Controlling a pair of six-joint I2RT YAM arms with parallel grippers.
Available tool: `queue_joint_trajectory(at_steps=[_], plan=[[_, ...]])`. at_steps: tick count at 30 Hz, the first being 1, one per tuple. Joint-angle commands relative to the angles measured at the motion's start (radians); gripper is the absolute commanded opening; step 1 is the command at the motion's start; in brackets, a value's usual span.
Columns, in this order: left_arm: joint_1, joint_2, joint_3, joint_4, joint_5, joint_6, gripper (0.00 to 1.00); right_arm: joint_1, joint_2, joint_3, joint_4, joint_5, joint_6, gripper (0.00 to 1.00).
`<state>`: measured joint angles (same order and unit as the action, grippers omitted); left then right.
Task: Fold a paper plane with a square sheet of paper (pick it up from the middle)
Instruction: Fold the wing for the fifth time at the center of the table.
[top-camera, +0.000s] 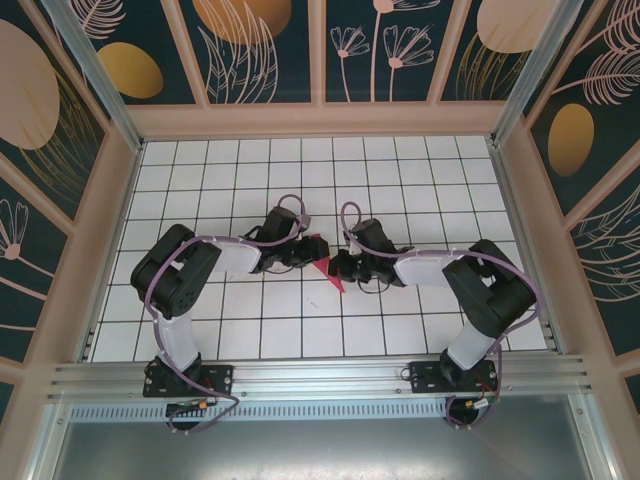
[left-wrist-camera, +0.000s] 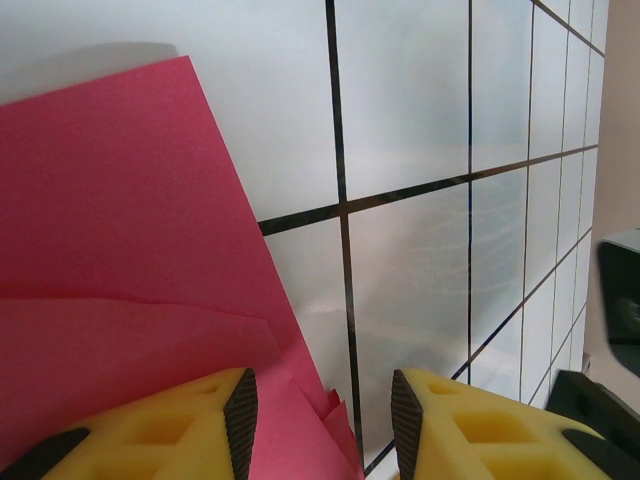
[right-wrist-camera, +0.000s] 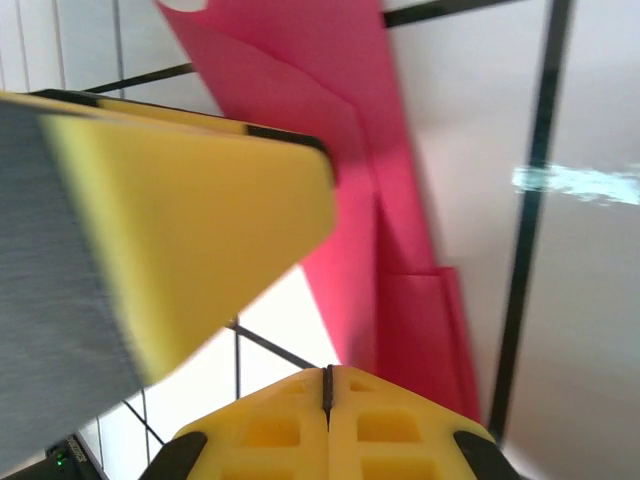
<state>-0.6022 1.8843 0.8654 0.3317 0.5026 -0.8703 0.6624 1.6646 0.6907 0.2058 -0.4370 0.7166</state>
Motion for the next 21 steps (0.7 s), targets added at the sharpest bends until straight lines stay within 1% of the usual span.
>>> queue_joint_trajectory(at_steps=[1, 11, 15, 18, 21], plan=[[-0.002, 0.042, 0.012, -0.057, -0.016, 0.033, 0.43, -0.022, 0.026, -0.036, 0.066, -0.076, 0.017, 0.01], [-0.002, 0.047, 0.018, -0.069, -0.022, 0.036, 0.43, -0.021, 0.076, -0.071, 0.06, -0.096, 0.021, 0.01], [-0.002, 0.047, 0.018, -0.079, -0.033, 0.035, 0.43, -0.023, 0.097, -0.083, 0.011, -0.084, 0.03, 0.0], [-0.002, 0.043, 0.017, -0.086, -0.039, 0.036, 0.44, -0.024, 0.053, -0.118, 0.03, -0.096, 0.038, 0.0], [-0.002, 0.044, 0.017, -0.094, -0.046, 0.037, 0.44, -0.024, -0.016, -0.087, -0.032, -0.08, 0.007, 0.0]])
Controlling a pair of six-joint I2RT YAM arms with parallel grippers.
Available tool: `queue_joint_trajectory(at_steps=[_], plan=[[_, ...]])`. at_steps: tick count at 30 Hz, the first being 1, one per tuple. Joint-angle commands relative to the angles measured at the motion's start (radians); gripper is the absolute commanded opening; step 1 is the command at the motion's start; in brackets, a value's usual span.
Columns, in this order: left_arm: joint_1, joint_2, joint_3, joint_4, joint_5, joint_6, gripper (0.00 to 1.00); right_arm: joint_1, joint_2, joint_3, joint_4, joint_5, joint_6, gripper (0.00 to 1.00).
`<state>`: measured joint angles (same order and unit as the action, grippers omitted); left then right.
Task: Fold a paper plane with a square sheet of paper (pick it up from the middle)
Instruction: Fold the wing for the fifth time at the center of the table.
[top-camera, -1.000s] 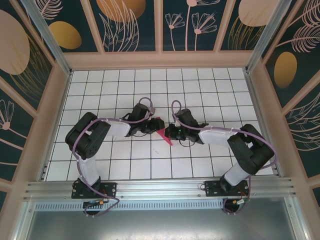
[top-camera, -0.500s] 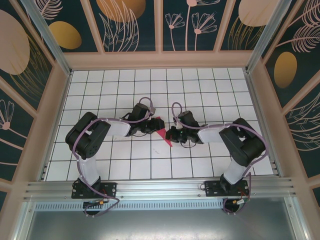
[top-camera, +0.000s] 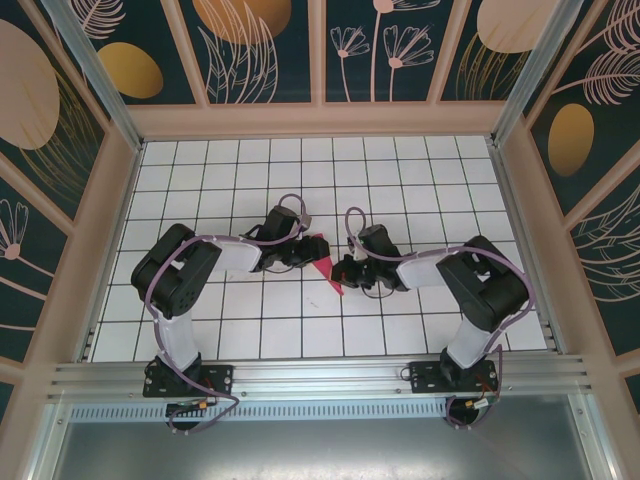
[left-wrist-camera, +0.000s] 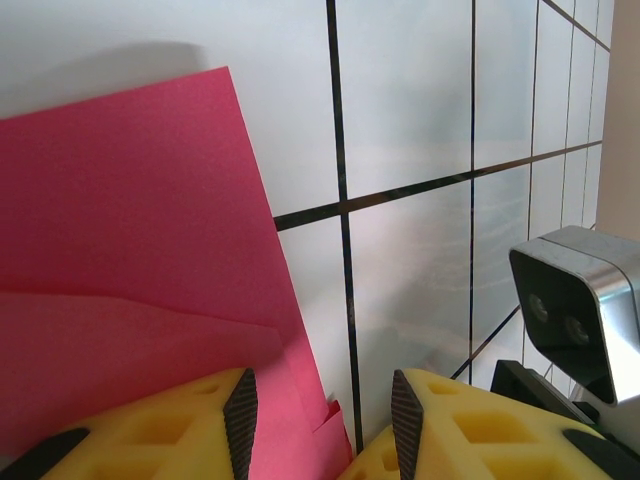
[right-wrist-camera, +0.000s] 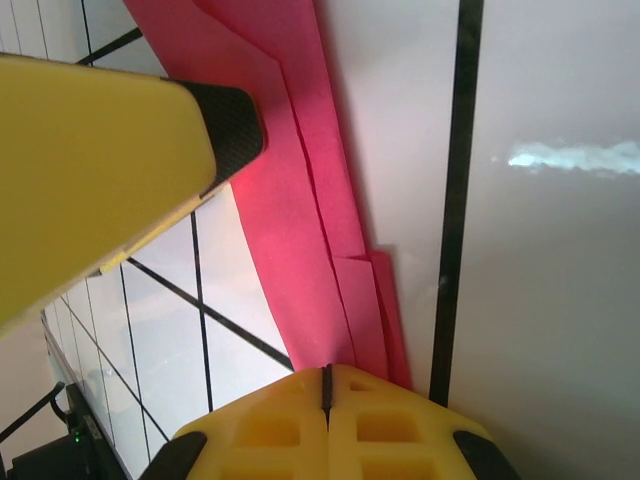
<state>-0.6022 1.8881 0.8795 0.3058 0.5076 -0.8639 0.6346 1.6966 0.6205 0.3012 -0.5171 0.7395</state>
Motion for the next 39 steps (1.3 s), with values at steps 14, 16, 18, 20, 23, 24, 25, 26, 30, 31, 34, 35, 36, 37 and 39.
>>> queue_joint_trajectory(at_steps=[14, 16, 18, 20, 23, 24, 25, 26, 30, 31, 34, 35, 36, 37, 39], plan=[[-0.003, 0.043, 0.007, -0.081, -0.042, 0.039, 0.43, 0.004, -0.037, 0.062, -0.136, -0.082, -0.015, 0.02], [-0.002, 0.042, 0.01, -0.082, -0.042, 0.039, 0.43, 0.009, -0.023, 0.045, -0.12, -0.094, -0.012, 0.02], [-0.001, 0.043, 0.014, -0.087, -0.043, 0.04, 0.43, 0.017, -0.013, 0.036, -0.145, -0.071, -0.019, 0.02], [-0.002, 0.043, 0.014, -0.087, -0.043, 0.042, 0.43, 0.017, -0.005, 0.029, -0.181, -0.03, -0.034, 0.02], [-0.001, 0.046, 0.016, -0.091, -0.046, 0.045, 0.44, 0.013, 0.019, 0.014, -0.195, -0.011, -0.039, 0.02], [-0.002, 0.047, 0.015, -0.095, -0.046, 0.046, 0.43, 0.016, 0.027, 0.007, -0.194, -0.009, -0.037, 0.02], [-0.001, 0.049, 0.016, -0.099, -0.047, 0.048, 0.44, 0.016, 0.034, -0.004, -0.188, -0.009, -0.033, 0.01], [-0.002, 0.05, 0.017, -0.102, -0.048, 0.051, 0.43, 0.016, 0.037, -0.017, -0.178, -0.014, -0.025, 0.01], [-0.002, 0.054, 0.02, -0.108, -0.052, 0.054, 0.43, 0.017, 0.022, -0.062, -0.143, -0.021, -0.006, 0.01], [-0.001, 0.054, 0.021, -0.111, -0.051, 0.054, 0.43, 0.017, 0.015, -0.062, -0.143, -0.026, -0.006, 0.01], [-0.001, 0.052, 0.019, -0.113, -0.054, 0.055, 0.43, 0.017, -0.022, -0.05, -0.161, -0.033, -0.011, 0.01], [-0.002, 0.054, 0.018, -0.113, -0.054, 0.055, 0.43, 0.017, -0.037, -0.045, -0.164, -0.035, -0.013, 0.02], [-0.003, 0.055, 0.018, -0.113, -0.054, 0.055, 0.43, 0.017, -0.051, -0.04, -0.168, -0.041, -0.015, 0.02], [-0.002, 0.056, 0.018, -0.113, -0.054, 0.054, 0.43, 0.017, -0.061, -0.036, -0.171, -0.052, -0.017, 0.02], [-0.002, 0.055, 0.018, -0.115, -0.055, 0.054, 0.43, 0.02, -0.07, -0.035, -0.186, -0.059, -0.022, 0.02]])
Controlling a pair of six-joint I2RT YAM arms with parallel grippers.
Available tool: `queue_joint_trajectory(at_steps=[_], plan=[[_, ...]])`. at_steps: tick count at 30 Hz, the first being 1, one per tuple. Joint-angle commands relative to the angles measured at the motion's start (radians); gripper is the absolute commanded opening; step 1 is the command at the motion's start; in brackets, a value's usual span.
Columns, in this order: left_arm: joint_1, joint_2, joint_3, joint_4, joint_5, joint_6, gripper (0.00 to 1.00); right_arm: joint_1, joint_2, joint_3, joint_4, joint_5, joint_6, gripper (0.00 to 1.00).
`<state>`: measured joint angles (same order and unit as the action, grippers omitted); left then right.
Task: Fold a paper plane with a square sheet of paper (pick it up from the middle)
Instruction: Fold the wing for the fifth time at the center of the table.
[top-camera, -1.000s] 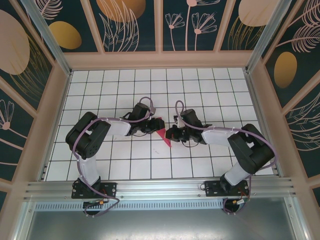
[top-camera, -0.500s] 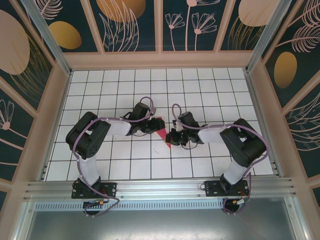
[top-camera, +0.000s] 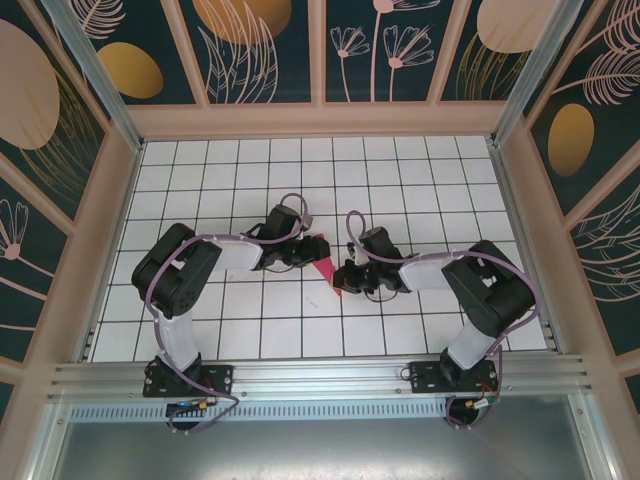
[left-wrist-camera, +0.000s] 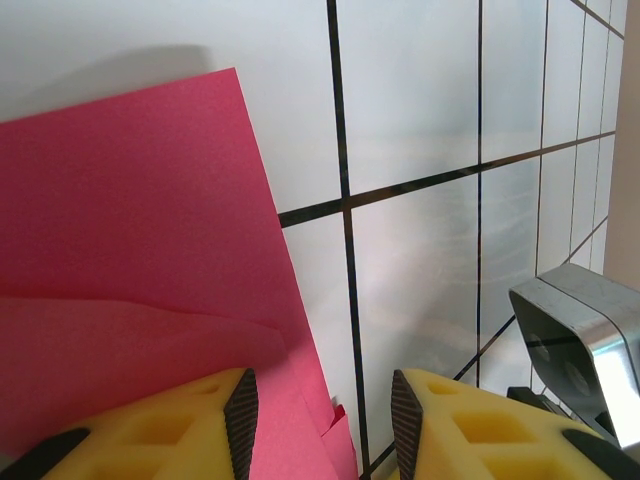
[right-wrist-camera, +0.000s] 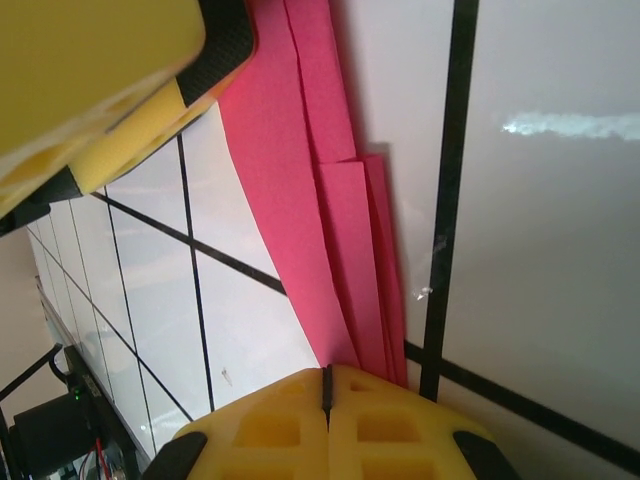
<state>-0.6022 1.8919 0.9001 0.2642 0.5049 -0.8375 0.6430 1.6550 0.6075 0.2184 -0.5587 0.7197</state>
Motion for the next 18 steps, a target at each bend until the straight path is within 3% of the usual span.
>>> queue_joint_trajectory(at_steps=[1, 8, 13, 18], plan=[[-0.002, 0.055, -0.002, -0.073, -0.049, 0.029, 0.43, 0.013, -0.031, -0.027, -0.113, -0.017, -0.002, 0.02], [-0.002, 0.056, 0.002, -0.077, -0.049, 0.028, 0.43, 0.017, -0.04, -0.084, -0.102, -0.025, -0.001, 0.02], [-0.002, 0.054, 0.003, -0.082, -0.049, 0.028, 0.43, 0.016, 0.004, -0.071, -0.19, 0.047, -0.024, 0.02], [-0.001, 0.054, 0.0, -0.086, -0.051, 0.03, 0.43, 0.024, -0.072, -0.098, -0.157, -0.003, -0.014, 0.02]])
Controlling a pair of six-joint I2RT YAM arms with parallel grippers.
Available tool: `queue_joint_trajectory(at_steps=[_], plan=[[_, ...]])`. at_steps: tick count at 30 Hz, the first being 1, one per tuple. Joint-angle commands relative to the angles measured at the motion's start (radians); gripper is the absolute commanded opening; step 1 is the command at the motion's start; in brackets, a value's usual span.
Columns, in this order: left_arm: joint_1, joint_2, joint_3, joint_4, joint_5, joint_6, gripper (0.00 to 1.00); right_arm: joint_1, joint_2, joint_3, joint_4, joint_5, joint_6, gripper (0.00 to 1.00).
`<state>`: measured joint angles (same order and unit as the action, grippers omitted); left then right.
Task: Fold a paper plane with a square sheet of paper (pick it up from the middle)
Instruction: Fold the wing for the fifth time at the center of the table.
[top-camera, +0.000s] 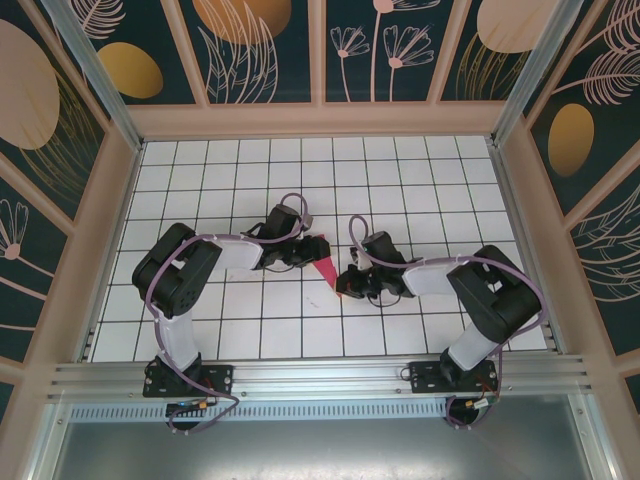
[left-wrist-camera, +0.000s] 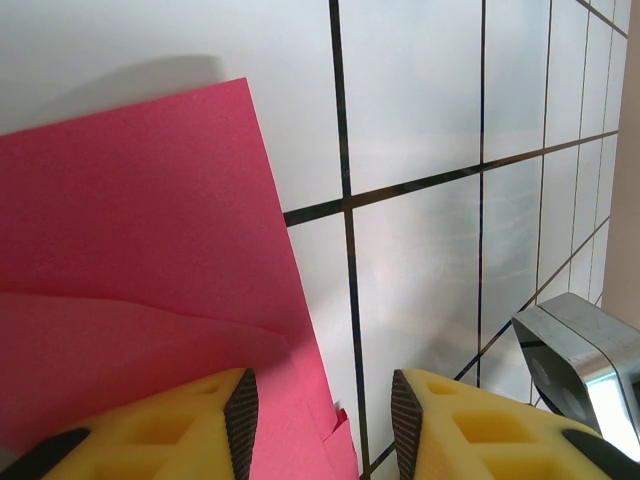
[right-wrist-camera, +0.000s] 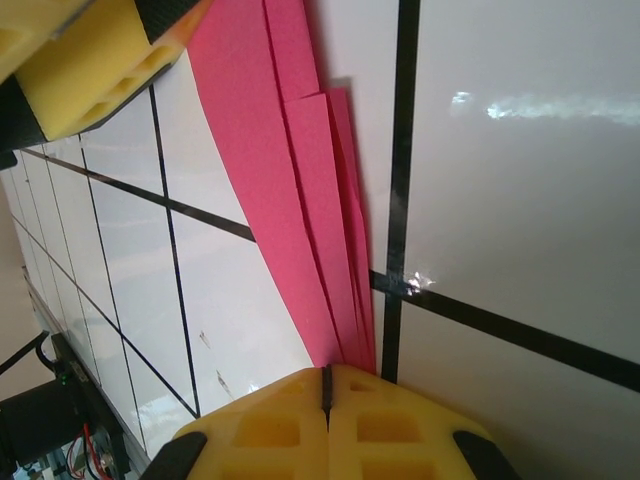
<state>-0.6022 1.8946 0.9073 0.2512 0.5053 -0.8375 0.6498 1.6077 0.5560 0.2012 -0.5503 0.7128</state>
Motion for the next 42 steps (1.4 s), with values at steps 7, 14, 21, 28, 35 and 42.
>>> queue_joint_trajectory(at_steps=[7, 14, 21, 28, 35, 42], plan=[[-0.002, 0.054, -0.004, -0.075, -0.055, 0.028, 0.43, 0.019, -0.03, -0.066, -0.141, -0.042, -0.024, 0.03], [-0.004, 0.05, -0.003, -0.077, -0.049, 0.029, 0.43, 0.022, -0.024, -0.007, -0.31, 0.113, -0.048, 0.03], [-0.003, 0.051, 0.001, -0.082, -0.038, 0.038, 0.43, 0.016, -0.158, 0.06, -0.284, 0.017, -0.058, 0.03], [-0.003, 0.042, 0.001, -0.076, -0.032, 0.032, 0.43, 0.011, -0.069, 0.159, -0.127, -0.035, 0.004, 0.03], [-0.004, 0.04, 0.009, -0.072, -0.024, 0.03, 0.43, -0.013, 0.108, 0.2, -0.036, -0.035, 0.005, 0.02], [-0.004, 0.017, 0.022, -0.086, -0.024, 0.046, 0.45, -0.032, 0.194, 0.143, -0.054, 0.015, -0.015, 0.0]])
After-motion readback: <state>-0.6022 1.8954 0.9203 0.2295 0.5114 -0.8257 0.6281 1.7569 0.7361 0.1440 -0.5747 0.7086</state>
